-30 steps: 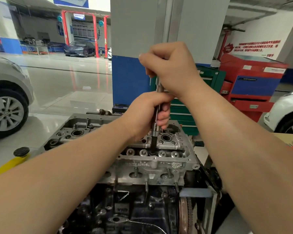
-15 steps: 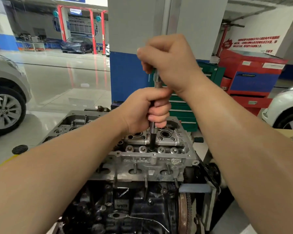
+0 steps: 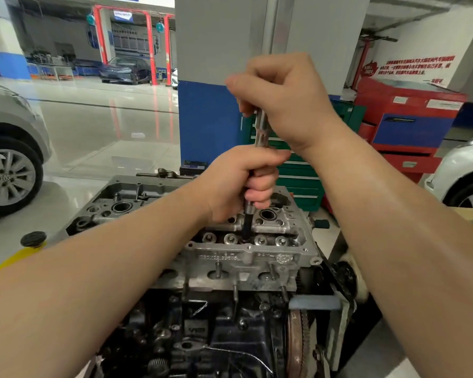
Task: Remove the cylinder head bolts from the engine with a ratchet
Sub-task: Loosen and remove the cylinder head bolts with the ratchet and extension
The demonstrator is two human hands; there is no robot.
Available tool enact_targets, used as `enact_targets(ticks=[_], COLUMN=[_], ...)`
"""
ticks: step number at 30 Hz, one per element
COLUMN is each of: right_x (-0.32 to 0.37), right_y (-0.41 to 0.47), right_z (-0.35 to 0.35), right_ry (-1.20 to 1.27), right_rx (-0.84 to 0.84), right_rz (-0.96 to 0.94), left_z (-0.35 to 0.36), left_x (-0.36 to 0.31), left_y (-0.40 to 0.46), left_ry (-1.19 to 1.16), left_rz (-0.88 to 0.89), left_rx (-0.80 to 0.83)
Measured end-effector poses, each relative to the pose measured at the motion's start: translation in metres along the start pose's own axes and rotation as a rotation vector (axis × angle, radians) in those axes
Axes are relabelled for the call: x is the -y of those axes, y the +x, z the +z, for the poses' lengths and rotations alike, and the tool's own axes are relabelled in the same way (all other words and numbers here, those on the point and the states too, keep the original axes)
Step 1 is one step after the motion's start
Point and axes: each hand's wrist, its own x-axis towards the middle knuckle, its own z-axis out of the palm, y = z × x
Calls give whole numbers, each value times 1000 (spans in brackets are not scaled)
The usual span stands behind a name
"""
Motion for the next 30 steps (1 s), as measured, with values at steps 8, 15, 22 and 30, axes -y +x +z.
enact_targets(ticks=[8,15,22,30], right_x=[16,0,13,9], right_y=[-2,3,6,3], right_z=[18,4,20,11], right_ry=[-1120,-178,-837,-553], right_rx=[-206,-48,-92,-94], right_rz=[108,79,70,-3], left_z=[29,7,24,-1], left_x=[25,5,24,5], left_y=[-11,-1,-5,1], left_ry=[152,11,210,-65], left_rz=[178,-42,206,-43], left_rx=[-529,-93,-625,2])
